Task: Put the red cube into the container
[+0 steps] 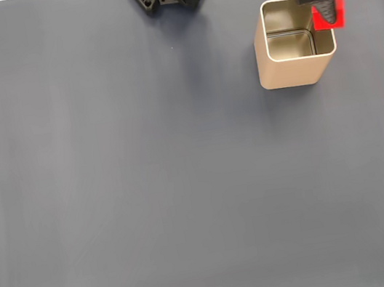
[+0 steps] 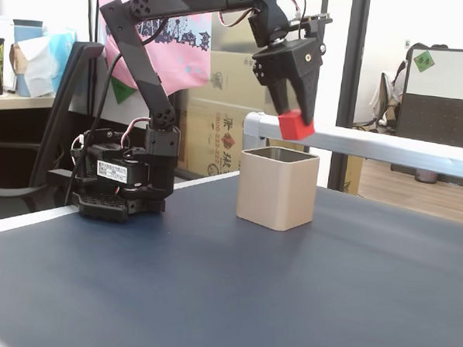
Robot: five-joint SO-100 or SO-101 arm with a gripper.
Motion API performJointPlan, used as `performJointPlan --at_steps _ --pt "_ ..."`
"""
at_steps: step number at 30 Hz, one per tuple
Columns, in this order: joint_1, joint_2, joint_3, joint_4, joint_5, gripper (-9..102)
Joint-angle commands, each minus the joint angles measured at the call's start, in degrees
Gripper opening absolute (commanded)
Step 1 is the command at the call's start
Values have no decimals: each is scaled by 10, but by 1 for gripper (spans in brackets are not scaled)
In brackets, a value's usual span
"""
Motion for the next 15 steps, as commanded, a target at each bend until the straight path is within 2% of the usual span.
performJointPlan --at_steps 1,15 --pt "7 28 0 7 19 0" --pt "26 40 37 8 20 0"
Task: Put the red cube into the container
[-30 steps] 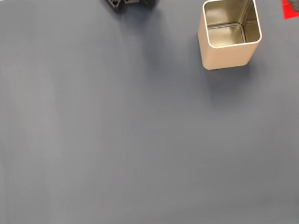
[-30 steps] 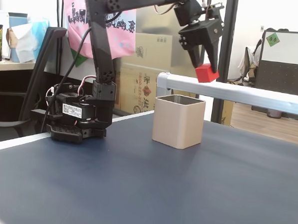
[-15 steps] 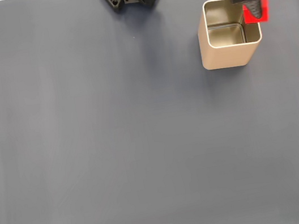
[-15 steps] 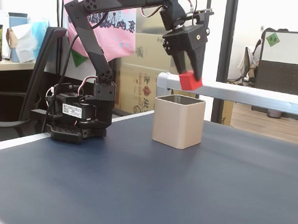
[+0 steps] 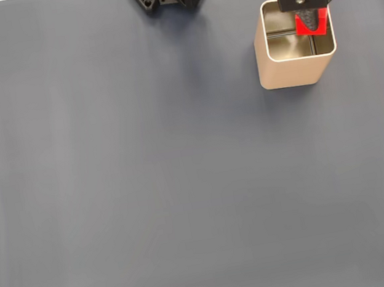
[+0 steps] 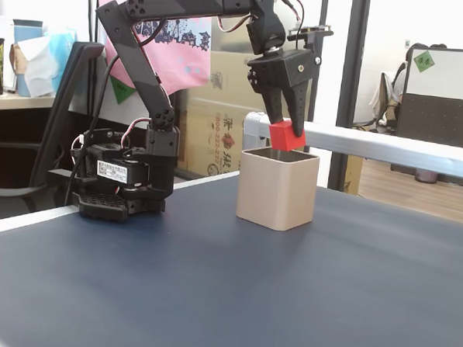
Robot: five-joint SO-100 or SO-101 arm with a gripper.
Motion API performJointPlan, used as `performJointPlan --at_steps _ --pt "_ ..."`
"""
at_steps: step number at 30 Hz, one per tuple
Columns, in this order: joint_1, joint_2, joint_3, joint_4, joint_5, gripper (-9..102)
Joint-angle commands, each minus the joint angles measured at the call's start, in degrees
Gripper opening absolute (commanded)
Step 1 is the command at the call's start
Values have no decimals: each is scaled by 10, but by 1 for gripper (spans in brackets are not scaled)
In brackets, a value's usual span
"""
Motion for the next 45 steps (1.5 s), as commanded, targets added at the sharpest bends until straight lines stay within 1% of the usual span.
performJointPlan --at_steps 1,9,11,14,23,26,31,40,45 --pt "7 25 -6 1 3 0" --pt "11 27 -2 3 6 0" --pt "11 28 -1 3 11 2" --pt "13 32 -1 3 22 8" --pt "27 40 -1 4 45 22" --pt "28 42 -1 5 47 25" --pt "27 50 1 6 65 32" --pt "25 69 25 -2 74 41" --pt "24 75 38 -11 78 42"
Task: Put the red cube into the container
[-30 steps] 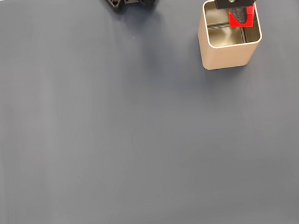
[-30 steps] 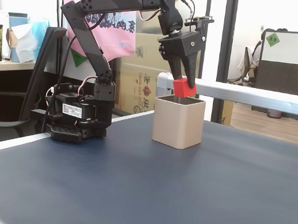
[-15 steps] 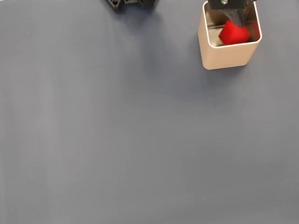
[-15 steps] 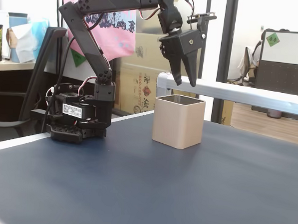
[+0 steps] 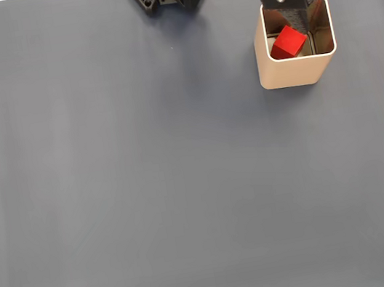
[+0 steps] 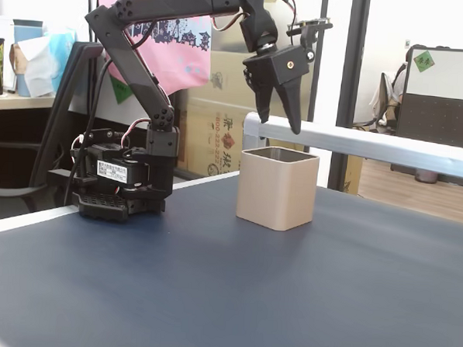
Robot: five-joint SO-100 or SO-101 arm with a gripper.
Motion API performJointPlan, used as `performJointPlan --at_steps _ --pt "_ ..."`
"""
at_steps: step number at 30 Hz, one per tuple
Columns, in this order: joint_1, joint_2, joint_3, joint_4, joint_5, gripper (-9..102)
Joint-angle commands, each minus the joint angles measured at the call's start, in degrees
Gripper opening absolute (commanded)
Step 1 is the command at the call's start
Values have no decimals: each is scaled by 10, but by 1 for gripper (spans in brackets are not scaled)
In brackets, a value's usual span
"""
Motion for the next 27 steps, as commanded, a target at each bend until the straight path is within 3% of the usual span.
performJointPlan --at_steps 1,14,24,27 --pt "2 21 2 -15 7 42" --pt "7 31 18 -45 23 38" --pt "105 27 1 -68 51 0" --pt "160 30 3 -69 67 0"
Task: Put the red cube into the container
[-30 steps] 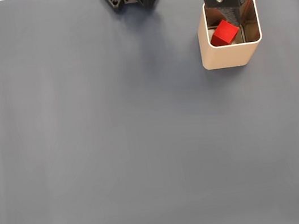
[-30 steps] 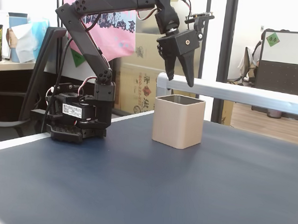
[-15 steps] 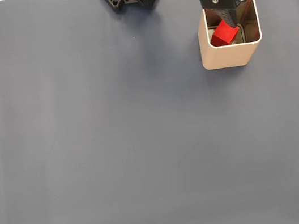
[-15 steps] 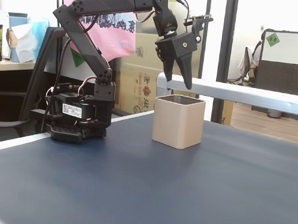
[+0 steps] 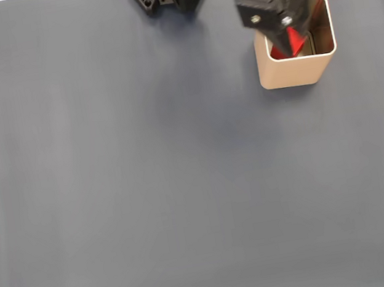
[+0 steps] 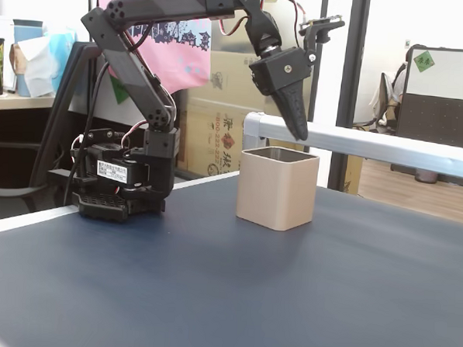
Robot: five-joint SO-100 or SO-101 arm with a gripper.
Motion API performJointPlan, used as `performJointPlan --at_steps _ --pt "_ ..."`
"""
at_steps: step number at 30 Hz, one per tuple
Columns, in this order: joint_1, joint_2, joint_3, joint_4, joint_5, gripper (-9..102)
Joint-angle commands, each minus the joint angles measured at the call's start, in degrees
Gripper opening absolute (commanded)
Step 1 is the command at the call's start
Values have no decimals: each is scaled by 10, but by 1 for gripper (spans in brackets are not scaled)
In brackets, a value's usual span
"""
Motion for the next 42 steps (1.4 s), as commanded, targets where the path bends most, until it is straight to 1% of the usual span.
performJointPlan --at_steps 1,5,8,12,18,20,26,31,33,38,42 --pt "54 18 -18 -11 18 0" --pt "141 27 4 -32 40 0" --pt "205 52 57 -69 47 0" --pt "288 112 171 -155 41 0" --pt "367 233 376 -235 32 0" --pt "375 283 441 -242 33 0" --pt "388 419 580 -235 40 0" --pt "376 501 647 -198 26 0" --pt "365 519 658 -170 22 0" --pt "325 541 659 -90 57 0" --pt "327 567 660 -32 76 0"
